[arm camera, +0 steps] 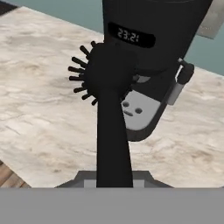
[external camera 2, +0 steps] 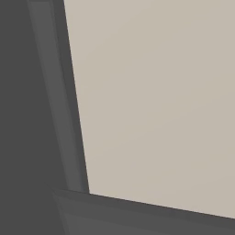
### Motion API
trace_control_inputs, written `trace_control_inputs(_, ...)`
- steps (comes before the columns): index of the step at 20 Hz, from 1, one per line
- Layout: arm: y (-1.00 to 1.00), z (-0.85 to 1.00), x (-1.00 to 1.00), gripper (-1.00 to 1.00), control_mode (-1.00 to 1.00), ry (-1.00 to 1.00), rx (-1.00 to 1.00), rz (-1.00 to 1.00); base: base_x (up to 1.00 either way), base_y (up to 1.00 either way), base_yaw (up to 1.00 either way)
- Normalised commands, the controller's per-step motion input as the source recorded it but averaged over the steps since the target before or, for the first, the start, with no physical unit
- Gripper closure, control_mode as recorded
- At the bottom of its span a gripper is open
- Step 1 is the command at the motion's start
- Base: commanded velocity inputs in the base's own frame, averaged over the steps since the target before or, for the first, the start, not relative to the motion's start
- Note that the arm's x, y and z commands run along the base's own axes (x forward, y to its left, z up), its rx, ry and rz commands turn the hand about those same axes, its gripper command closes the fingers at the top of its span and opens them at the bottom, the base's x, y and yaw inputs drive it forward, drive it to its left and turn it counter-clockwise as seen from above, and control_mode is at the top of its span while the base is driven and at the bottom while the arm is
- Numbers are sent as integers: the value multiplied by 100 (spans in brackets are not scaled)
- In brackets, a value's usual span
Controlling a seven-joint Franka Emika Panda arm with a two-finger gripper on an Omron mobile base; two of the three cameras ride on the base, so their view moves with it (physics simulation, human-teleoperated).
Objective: Pick the dish brush and soap dispenser from the cabinet and place them on the counter.
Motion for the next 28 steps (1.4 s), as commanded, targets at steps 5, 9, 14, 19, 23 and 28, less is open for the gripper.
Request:
trace_control_inputs(5, 13, -61, -22, 100, -100, 7, -14, 0, 0, 0, 0)
trace_control_inputs(9, 12, -57, -3, 100, -100, 7, -9, 0, 0, 0, 0)
trace_control_inputs(14, 1, -50, 0, 100, -100, 0, -2, 1, 0, 0, 0)
trace_control_inputs(19, 0, -51, 0, 100, -100, 0, 0, 0, 0, 0, 0)
trace_control_inputs(23, 0, -46, 0, 100, -100, 0, -1, 0, 0, 0, 0)
trace_control_inputs(28, 0, -46, -1, 100, -100, 2, -2, 0, 0, 0, 0)
